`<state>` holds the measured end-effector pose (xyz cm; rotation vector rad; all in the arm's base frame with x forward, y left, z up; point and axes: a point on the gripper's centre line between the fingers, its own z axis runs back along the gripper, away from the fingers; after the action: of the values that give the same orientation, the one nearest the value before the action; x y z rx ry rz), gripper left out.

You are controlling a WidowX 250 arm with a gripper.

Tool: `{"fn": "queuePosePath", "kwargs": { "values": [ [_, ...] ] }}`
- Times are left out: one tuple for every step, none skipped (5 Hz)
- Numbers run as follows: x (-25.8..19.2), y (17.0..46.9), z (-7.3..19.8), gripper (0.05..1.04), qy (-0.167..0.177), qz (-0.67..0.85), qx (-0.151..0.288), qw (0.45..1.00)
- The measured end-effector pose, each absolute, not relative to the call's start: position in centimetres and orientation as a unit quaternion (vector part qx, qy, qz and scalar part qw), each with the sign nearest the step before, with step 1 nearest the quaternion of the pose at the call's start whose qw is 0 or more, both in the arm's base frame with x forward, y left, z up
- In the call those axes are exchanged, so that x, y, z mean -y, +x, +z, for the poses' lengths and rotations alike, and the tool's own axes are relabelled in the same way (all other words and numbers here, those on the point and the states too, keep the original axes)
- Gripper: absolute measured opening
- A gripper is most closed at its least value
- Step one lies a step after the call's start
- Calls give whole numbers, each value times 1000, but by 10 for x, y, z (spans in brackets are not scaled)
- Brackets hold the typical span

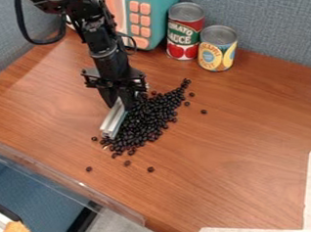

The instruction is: Sweep into pile

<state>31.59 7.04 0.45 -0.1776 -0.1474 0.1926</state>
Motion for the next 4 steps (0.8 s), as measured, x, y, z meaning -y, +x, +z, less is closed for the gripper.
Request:
{"fn": "queuePosePath", "kwargs": {
  "values": [
    [-81,312,6,337,-90,102,68,988],
    [-122,310,17,337,-79,129,87,985],
    [-150,310,30,337,-60,112,103,986],
    [-155,311,33,337,-50,59,103,992]
  ]
}}
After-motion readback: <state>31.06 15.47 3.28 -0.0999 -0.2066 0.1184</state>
